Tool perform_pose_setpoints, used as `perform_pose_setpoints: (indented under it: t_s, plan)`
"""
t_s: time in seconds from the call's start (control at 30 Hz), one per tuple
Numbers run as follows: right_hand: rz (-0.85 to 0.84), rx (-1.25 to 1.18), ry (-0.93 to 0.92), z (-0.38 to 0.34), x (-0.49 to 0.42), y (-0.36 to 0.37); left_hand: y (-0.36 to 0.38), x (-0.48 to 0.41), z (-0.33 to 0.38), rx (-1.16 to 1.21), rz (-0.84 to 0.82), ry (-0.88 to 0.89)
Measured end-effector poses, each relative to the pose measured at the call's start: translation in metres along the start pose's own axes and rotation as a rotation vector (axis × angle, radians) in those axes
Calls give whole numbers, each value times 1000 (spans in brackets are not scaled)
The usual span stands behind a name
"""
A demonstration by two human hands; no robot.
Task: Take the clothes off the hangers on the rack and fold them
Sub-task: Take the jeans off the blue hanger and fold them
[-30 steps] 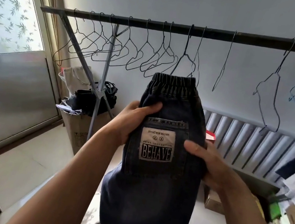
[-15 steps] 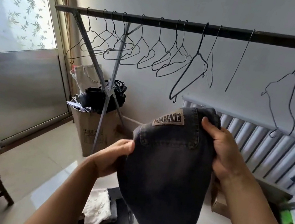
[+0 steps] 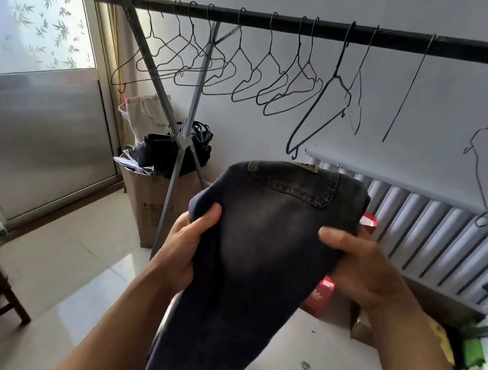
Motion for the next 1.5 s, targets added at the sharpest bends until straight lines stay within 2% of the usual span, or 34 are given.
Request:
perform_pose_setpoints:
  t_s: [0.07,0.13,0.3,0.37,0.43,0.5,0.53,0.67,0.83,0.93,1.0,1.07,1.13,1.2,1.37,1.5]
  plan:
    - [2,108,47,6,3,7,4,0,7,42,16,21]
    - [73,118,78,10,3,7,5,0,15,39,-21,19]
    - [268,62,63,0,-2,-2,5,5,22,-89,-147,-130]
    - [258,-16,50,2,0,-7,1,6,18,-142,-174,-183]
    - [151,1,69,7,5,-8,-2,5,16,-195,-176,-187]
    - [62,151,113,11,7,-5,-2,2,18,-269,-158,-139]
    - [76,225,120,11,7,-4,-1,0,19,-332,-154,-99]
    - [299,280,34,6,-1,-1,8,-6,26,-542,-113,57]
    - [587,426,-33,-3,-6,5,19,-19,30,-630,159,283]
    - [565,215,-55,-2,-6,2,25,-19,29,-545,153,308]
    - [501,31,-58,-5,-3,0,28,-14,31,-432,68,253]
    - [390,-15,-82,-8,0,-5,28,-12,34,-384,-41,194]
    - [303,44,-123,-13,2,-8,26,-10,36,-425,-136,161]
    - [299,160,-139,-15,1,-9,25,-9,40,-541,-167,179]
    - [460,618,-233,-18,4,-4,23,-11,47,-1053,-75,324]
    - [544,870,-292,-17,7,2,22,-12,50,-1296,2,432]
Point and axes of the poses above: each hand's wrist, its own x-axis away from the middle knuckle, its own y-axis out of the palm, z = x × y, the point moved 1 cm from there along -x, towards the middle knuckle, and after that the axes turned 8 degrees about x, right-handed, at the moved point
